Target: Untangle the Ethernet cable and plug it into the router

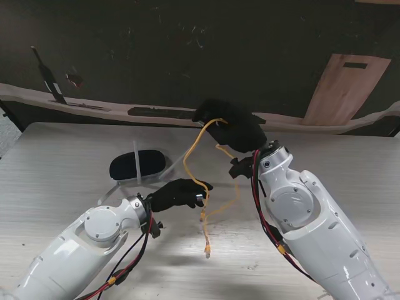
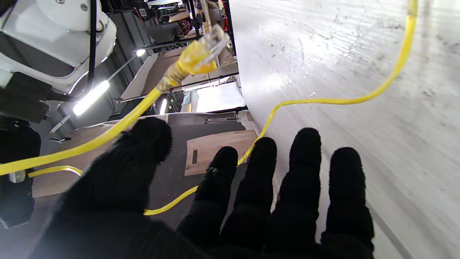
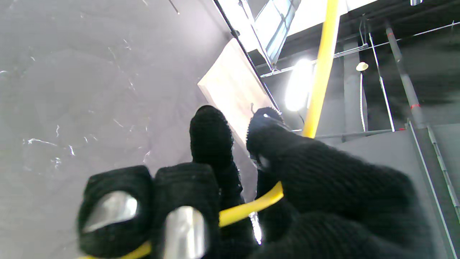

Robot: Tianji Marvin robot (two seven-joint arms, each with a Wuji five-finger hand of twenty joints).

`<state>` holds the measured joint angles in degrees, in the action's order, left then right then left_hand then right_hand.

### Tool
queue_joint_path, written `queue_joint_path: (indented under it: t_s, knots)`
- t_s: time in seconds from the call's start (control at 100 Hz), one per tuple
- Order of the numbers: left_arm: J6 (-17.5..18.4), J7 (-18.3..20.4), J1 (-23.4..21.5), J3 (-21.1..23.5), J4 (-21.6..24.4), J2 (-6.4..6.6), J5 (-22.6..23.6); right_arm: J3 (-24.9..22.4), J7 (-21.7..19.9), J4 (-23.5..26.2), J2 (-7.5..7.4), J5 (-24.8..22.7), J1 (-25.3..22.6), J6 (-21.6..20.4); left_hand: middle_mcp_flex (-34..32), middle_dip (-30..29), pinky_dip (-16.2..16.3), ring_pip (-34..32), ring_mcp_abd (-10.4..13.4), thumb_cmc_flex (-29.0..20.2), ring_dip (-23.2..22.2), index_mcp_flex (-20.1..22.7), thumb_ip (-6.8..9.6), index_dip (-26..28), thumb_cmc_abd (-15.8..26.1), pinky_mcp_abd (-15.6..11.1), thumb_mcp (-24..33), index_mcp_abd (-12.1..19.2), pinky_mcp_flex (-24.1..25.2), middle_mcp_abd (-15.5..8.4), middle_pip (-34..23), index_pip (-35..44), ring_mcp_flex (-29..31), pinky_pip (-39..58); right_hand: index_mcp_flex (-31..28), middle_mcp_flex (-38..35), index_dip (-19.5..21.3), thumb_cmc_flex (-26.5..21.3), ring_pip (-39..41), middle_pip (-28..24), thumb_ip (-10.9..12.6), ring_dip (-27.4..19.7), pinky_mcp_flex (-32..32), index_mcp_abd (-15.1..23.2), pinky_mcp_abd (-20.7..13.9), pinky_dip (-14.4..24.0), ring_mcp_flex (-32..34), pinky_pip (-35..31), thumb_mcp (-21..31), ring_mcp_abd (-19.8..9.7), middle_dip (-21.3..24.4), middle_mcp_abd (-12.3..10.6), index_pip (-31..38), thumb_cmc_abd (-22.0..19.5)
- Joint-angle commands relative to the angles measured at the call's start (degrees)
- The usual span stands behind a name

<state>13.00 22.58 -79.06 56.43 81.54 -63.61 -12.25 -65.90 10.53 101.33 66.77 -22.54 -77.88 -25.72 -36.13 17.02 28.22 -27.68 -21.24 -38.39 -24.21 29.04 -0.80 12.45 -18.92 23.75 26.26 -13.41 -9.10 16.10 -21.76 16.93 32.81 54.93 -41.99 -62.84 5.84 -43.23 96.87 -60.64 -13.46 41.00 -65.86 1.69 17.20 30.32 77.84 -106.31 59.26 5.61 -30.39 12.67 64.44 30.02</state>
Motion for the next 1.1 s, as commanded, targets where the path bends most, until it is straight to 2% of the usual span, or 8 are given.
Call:
queue_joint_path:
  t_s: [0.0,0.21,0.38,0.62,0.72,0.88,0.99,1.09]
  knots:
    - [0.11,1.23,0.08,-0.2,0.25,-0.23,-0.33,0.06,-0.37,0.46,0.28,-0.06,-0.08,-0.17,-2.49,1.26,1.72,-2.13,0.03,-1.09,-1.14,1.76,0.81,1.32,-0.98,-2.34,2.02,1.33,-1.22,-0.82,-1.78,1.94,2.46,3.38,-1.03,-9.42,-0.12,0.3,3.69,-11.69,-1.71,1.28,-1.65,0.18,-3.3,0.91,-2.62,-9.6,1.26,-8.05,-1.03,7.9,2.94,-0.03]
    - [1.09,1.86,0.02,-0.13,0.42,-0.2,-1.66,0.31,-0.29,0.28,0.31,-0.22,0.03,0.57,-3.41,1.58,2.17,-3.04,-0.2,-3.65,-1.22,2.77,0.76,2.13,-0.38,-2.23,3.53,2.16,-1.55,-1.08,-2.23,3.58,3.05,4.04,-1.07,-9.55,-0.19,0.36,3.73,-11.73,-1.75,1.36,-1.64,0.08,-3.27,0.9,-2.61,-9.54,1.39,-8.06,-1.03,7.93,2.99,0.06]
    - [2.9,2.9,-0.58,0.52,1.23,0.11,-2.98,1.05,-0.54,-0.09,0.35,0.07,0.36,1.29,-4.48,1.68,2.41,-3.56,-0.12,-3.12,-1.2,3.46,0.7,2.47,-0.66,-2.18,3.17,2.2,-2.2,-1.13,-2.44,4.26,3.91,4.42,-1.15,-9.59,-0.27,0.39,3.72,-11.72,-1.77,1.4,-1.65,-0.16,-3.26,0.91,-2.62,-9.53,1.46,-8.05,-1.01,7.88,2.98,0.11]
    - [3.68,4.61,-0.46,0.78,1.63,0.88,-1.82,1.78,0.01,-1.21,0.58,-0.1,1.55,1.87,-5.26,2.0,2.64,-3.91,0.12,-1.82,-1.11,2.99,0.92,2.56,-3.79,-2.32,4.45,1.87,-2.89,-1.49,-3.02,4.31,4.67,4.81,-1.1,-9.61,-0.34,0.41,3.68,-11.69,-1.79,1.43,-1.63,-0.22,-3.26,0.9,-2.61,-9.46,1.51,-8.08,-0.99,7.93,2.94,0.17]
    - [4.2,5.3,-0.09,0.56,1.27,1.0,-2.11,2.08,0.43,-1.95,0.77,-0.01,2.34,2.4,-6.2,2.41,2.96,-4.58,0.3,-1.37,-1.29,3.32,0.55,2.6,-4.85,-2.48,7.15,1.79,-3.8,-1.82,-3.83,4.42,5.57,5.46,-1.11,-9.61,-0.35,0.38,3.68,-11.68,-1.79,1.45,-1.63,-0.26,-3.24,0.89,-2.61,-9.43,1.56,-8.04,-0.98,7.93,2.96,0.17]
    - [3.45,5.49,0.03,0.65,1.48,1.29,-0.47,2.15,1.91,-3.0,1.14,-0.52,3.3,2.95,-7.67,3.09,3.62,-6.02,0.54,-6.12,-1.73,3.91,0.62,3.38,-4.33,-2.93,9.22,1.99,-5.16,-2.4,-5.23,5.94,7.25,7.0,-1.09,-9.61,-0.37,0.39,3.7,-11.69,-1.8,1.48,-1.63,-0.3,-3.23,0.89,-2.61,-9.42,1.58,-7.97,-0.98,7.97,2.95,0.2]
    - [2.16,4.41,-0.28,0.81,2.01,1.15,0.68,1.83,2.21,-2.99,1.33,0.28,3.52,3.43,-10.89,4.4,4.73,-8.46,0.41,-12.39,-2.27,5.19,0.48,4.6,-2.16,-3.02,8.15,1.82,-7.05,-2.9,-8.02,8.33,9.76,9.47,-1.05,-9.61,-0.4,0.35,3.67,-11.7,-1.8,1.48,-1.63,-0.37,-3.23,0.9,-2.62,-9.42,1.57,-7.94,-0.98,7.97,2.91,0.2]
    - [1.95,2.87,-0.29,0.45,2.05,0.78,1.04,1.59,2.08,-2.88,1.34,0.86,3.47,3.45,-13.09,7.25,5.28,-9.86,0.46,-15.5,-2.15,5.92,-0.81,5.34,-2.51,-3.12,6.42,2.34,-8.14,-3.18,-7.51,9.72,10.85,10.76,-1.04,-9.59,-0.43,0.38,3.65,-11.68,-1.81,1.47,-1.63,-0.42,-3.23,0.9,-2.61,-9.41,1.51,-7.91,-0.98,8.04,2.87,0.11]
